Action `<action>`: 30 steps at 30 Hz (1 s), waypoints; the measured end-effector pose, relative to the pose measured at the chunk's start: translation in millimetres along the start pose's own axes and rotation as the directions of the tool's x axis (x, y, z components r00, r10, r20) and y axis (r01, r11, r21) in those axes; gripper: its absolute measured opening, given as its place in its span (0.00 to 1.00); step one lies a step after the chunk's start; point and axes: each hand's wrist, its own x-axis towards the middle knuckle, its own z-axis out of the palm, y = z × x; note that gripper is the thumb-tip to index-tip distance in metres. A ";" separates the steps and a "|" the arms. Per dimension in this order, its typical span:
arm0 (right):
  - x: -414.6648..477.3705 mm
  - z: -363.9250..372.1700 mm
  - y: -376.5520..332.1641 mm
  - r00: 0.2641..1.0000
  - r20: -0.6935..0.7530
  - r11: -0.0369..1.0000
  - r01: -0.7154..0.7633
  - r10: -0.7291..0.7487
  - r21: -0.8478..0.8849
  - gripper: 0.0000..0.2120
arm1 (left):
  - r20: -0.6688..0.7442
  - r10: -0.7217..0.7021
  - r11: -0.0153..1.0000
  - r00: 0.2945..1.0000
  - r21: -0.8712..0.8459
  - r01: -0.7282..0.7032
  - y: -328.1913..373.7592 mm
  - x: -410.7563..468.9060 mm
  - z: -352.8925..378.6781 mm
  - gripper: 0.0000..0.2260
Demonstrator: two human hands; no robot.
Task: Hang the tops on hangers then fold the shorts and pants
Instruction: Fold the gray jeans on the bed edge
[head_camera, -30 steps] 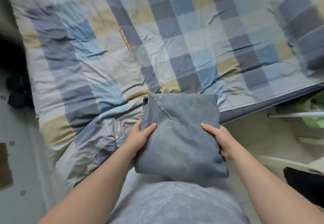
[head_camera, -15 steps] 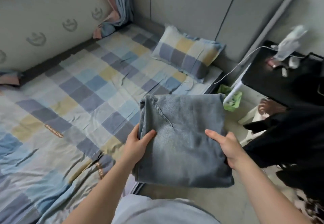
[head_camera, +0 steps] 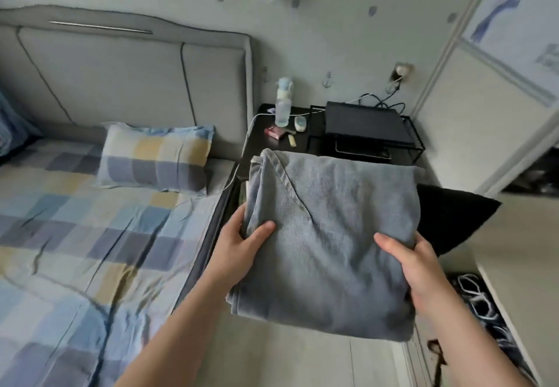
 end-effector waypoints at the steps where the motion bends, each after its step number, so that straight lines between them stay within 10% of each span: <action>1: -0.5 -18.9 -3.7 0.998 -0.060 1.000 0.020 -0.019 0.015 0.23 | 0.051 0.016 1.000 0.999 0.000 -0.016 5.9 11.8 20.9 0.18; 12: -21.6 -186.0 -25.1 0.811 -0.584 0.988 0.111 -0.025 0.111 0.16 | 0.577 0.120 0.991 0.808 -0.114 -0.065 47.8 118.1 258.9 0.13; 18: -11.1 -252.9 -29.3 0.554 -0.831 0.980 0.145 0.035 0.138 0.35 | 0.776 0.120 0.993 0.619 -0.109 -0.055 58.8 170.6 392.7 0.15; 30: -6.4 -328.4 26.5 0.196 -0.942 0.942 0.144 0.274 0.304 0.37 | 0.967 -0.138 0.990 0.214 0.143 -0.009 14.6 193.9 592.6 0.22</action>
